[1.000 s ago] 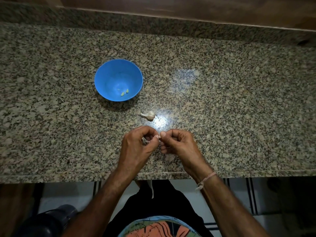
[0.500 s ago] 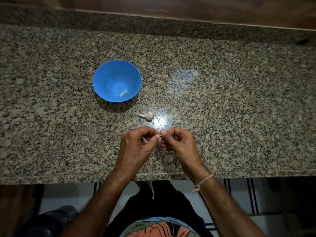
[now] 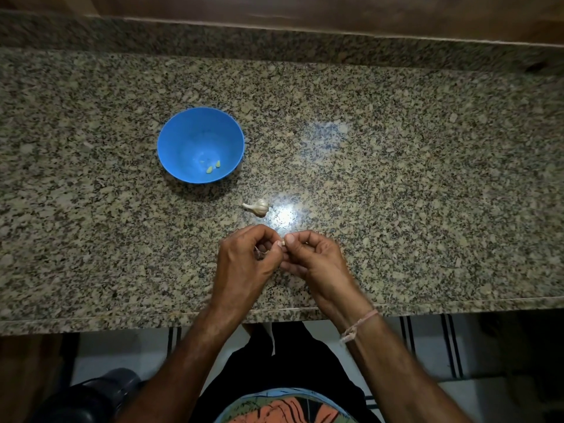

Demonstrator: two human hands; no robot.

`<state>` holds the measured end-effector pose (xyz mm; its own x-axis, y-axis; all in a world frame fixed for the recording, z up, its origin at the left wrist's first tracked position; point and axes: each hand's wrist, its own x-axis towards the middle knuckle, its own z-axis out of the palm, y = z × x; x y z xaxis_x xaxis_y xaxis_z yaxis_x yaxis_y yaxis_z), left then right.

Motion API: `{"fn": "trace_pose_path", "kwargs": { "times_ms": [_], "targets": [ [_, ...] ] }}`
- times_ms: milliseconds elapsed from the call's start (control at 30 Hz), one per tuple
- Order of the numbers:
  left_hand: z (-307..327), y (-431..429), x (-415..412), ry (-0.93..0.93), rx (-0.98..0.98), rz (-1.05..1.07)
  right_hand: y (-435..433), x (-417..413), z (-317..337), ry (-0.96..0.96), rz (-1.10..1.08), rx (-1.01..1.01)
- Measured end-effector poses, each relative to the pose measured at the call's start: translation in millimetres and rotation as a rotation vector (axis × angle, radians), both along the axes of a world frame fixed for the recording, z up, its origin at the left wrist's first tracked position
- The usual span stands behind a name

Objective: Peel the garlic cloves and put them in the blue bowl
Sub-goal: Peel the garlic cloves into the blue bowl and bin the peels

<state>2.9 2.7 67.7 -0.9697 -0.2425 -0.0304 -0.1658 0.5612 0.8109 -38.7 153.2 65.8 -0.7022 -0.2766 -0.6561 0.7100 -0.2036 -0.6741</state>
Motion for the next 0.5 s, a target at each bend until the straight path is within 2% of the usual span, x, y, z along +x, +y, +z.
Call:
{"fn": "trace_pose_path", "kwargs": {
  "times_ms": [133, 300, 500],
  "targets": [
    [-1.2, 0.9, 0.2, -0.014, -0.002, 0.028, -1.4, 0.3, -2.5, -0.054, -0.01, -0.079],
    [-0.5, 2.5, -1.1, -0.08, 0.11, 0.079, 6.9, -4.8, -10.3, -0.12, 0.029, -0.162],
    [-20.5, -7.0, -9.9, -0.297, 0.216, 0.185, 12.3, -8.8, -19.3, -0.124, 0.023, -0.159]
  ]
}}
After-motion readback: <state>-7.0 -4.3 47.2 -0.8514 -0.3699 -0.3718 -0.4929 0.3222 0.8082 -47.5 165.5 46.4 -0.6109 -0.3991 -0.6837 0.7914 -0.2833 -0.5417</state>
